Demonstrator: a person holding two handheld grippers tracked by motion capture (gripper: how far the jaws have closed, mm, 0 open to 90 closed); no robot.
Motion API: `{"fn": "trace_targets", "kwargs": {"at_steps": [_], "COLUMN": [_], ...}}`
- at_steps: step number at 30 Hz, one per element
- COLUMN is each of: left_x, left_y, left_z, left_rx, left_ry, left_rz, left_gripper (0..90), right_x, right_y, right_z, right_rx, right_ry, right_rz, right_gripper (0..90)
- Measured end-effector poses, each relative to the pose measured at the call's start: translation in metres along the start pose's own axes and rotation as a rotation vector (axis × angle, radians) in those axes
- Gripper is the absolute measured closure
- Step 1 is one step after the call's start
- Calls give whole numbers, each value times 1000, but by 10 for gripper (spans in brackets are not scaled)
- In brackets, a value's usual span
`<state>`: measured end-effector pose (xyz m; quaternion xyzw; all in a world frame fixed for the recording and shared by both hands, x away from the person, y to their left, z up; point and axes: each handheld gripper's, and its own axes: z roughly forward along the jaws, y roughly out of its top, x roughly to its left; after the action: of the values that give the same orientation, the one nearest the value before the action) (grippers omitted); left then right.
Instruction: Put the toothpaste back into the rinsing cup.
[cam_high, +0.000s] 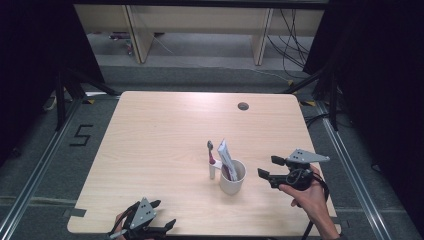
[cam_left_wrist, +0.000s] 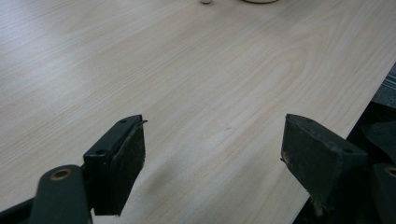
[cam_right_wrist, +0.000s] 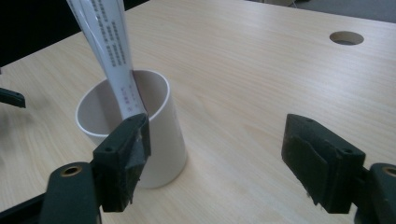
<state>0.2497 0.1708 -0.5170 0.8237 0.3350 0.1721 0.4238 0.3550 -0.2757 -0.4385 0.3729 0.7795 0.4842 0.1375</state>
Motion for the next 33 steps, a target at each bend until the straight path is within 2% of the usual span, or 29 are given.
{"fn": "trace_targets", "kwargs": {"at_steps": [1, 2, 3, 4, 5, 6, 7, 8, 9, 10, 11, 12, 14, 15, 17, 18, 19, 20, 21, 22, 23, 24, 25, 26, 29, 30, 31, 32, 33], "left_x": [0, 0, 0, 0, -1, 0, 1, 1, 1, 1, 1, 1, 1, 1, 0, 0, -1, 0, 1, 1, 2, 2, 1, 1, -1, 0, 3, 2, 2], "left_y": [0, 0, -1, -1, -1, -1, -1, -1, -2, -2, -2, -2, -2, -2, -3, -3, -3, -3, -3, -3, -4, -4, -3, -3, -3, -4, -4, -4, -4], "left_z": [0, 0, 0, -1, -1, -1, -3, -3, -2, -2, -2, -2, -2, -2, -2, -2, -3, -3, -4, -3, -4, -4, -3, -4, -3, -3, -4, -3, -3], "left_rx": [0, 2, 1, 4, 2, -1, 14, 11, 4, 4, 4, 4, 13, 8, 8, 8, 5, 3, 15, 8, 25, 25, 6, 15, 3, 12, 36, 26, 28], "left_ry": [2, 5, 8, 6, 8, 11, 14, 12, 12, 18, 18, 18, 15, 14, 11, 14, 10, 16, 13, 15, 25, 25, 15, 16, 17, 15, 23, 25, 23], "left_rz": [-4, -2, -3, -4, -9, -6, 11, 7, -1, -3, -3, -3, 9, 0, 1, 2, -2, -2, 6, -4, 9, 11, -3, 9, -3, 6, 27, 20, 20], "left_gripper": [212, 212, 212, 212, 212, 212, 212, 212, 212, 212, 212, 212, 212, 212, 212, 212, 212, 212, 212, 212, 212, 212, 212, 212, 212, 212, 212, 211, 210], "right_x": [1, -1, -3, -3, -5, -4, -7, -8, -5, -8, -7, -9, -12, -10, -9, -12, -10, -10, -9, -9, -10, -8, -10, -9, -6, -3, -3, -2, -3], "right_y": [-1, -4, -5, -7, -8, -9, -10, -11, -11, -12, -13, -14, -16, -17, -21, -22, -23, -25, -26, -28, -29, -31, -32, -34, -39, -41, -43, -44, -45], "right_z": [0, 0, 1, 1, 2, 1, 1, 1, 0, 1, 0, 0, -2, -2, -3, -4, -5, -6, -6, -8, -9, -10, -11, -13, -14, -17, -17, -18, -18], "right_rx": [8, 14, 12, 24, 18, 35, 27, 27, 43, 31, 38, 32, 33, 44, 38, 46, 51, 51, 52, 54, 52, 44, 50, 50, 49, 69, 54, 67, 57], "right_ry": [-7, 0, -1, -3, -8, -1, -8, -21, -11, -16, -19, -29, -37, -34, -36, -48, -40, -36, -33, -40, -41, -45, -48, -55, -49, -43, -48, -44, -50], "right_rz": [24, 28, 9, 33, 10, 38, 6, -2, 36, 14, 34, 9, 6, 36, 46, 11, 36, 31, 52, 39, 26, 53, 26, 19, 34, 62, 38, 51, 28], "right_gripper": [240, 237, 234, 224, 218, 216, 216, 215, 212, 208, 206, 206, 206, 206, 203, 204, 203, 200, 197, 194, 190, 188, 185, 182, 172, 172, 172, 172, 172]}}
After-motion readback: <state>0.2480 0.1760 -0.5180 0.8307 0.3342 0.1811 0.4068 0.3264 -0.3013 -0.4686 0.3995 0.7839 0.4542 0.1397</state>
